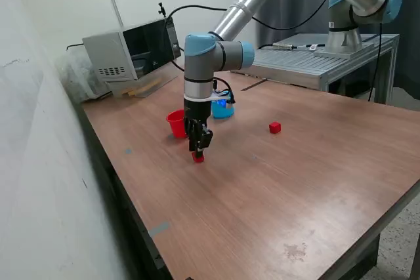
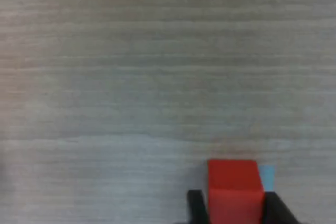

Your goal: Place red objects in the red bin, and blue objects in the blue bin.

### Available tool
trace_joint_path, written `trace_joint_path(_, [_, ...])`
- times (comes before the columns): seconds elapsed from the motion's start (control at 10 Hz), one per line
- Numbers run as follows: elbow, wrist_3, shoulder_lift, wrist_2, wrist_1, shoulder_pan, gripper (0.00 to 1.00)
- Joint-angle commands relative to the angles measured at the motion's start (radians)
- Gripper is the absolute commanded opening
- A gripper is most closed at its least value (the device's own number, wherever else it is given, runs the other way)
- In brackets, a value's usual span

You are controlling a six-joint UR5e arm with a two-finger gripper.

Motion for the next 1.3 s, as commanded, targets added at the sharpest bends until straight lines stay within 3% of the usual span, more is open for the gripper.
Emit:
trace_joint_path(0.0, [0.01,-0.021,-0.001,0.001,0.007,-0.001,0.0])
trace_joint_path(0.3, [0.021,-0.062,-0.018,0.004,0.008,0.002,0.0])
trace_joint_path(0.7, [0.198,-0.074,-0.274,0.02,0.008,0.017,0.0])
trace_joint_path(0.9, [0.244,-0.074,-0.377,0.02,0.01,0.012,0.0])
trace_joint_path(1.1, [0.258,-0.108,-0.391,0.02,0.028,-0.036,0.0])
trace_joint_path(1.2, [0.264,-0.11,-0.39,0.022,0.028,-0.108,0.0])
